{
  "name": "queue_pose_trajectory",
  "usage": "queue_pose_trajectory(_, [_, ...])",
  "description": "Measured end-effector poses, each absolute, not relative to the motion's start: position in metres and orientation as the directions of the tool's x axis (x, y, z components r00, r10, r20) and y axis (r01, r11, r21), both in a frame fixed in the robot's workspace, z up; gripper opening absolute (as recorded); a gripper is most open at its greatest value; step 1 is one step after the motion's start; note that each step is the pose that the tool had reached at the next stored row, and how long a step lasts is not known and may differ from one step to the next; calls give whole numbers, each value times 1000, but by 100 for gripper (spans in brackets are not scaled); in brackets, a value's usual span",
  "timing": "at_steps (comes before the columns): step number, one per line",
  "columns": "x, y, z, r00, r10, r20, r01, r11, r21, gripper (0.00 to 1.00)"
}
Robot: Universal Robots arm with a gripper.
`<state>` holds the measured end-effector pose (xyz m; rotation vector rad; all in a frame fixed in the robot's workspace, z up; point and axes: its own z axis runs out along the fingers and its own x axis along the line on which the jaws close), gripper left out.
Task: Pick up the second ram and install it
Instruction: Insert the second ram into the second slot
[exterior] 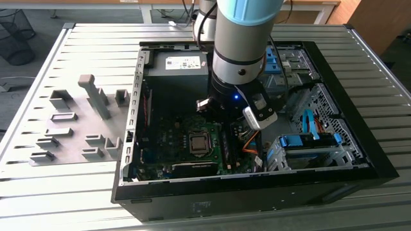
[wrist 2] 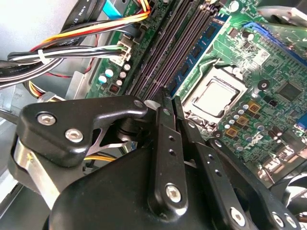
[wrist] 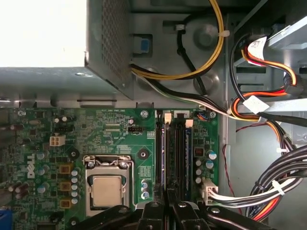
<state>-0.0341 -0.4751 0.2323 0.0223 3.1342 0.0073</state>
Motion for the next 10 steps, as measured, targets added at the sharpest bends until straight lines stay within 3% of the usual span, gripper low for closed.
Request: queue_pose_trajectory(10, [-32, -476, 224, -1000, 15, -7, 14, 1000, 7, 14])
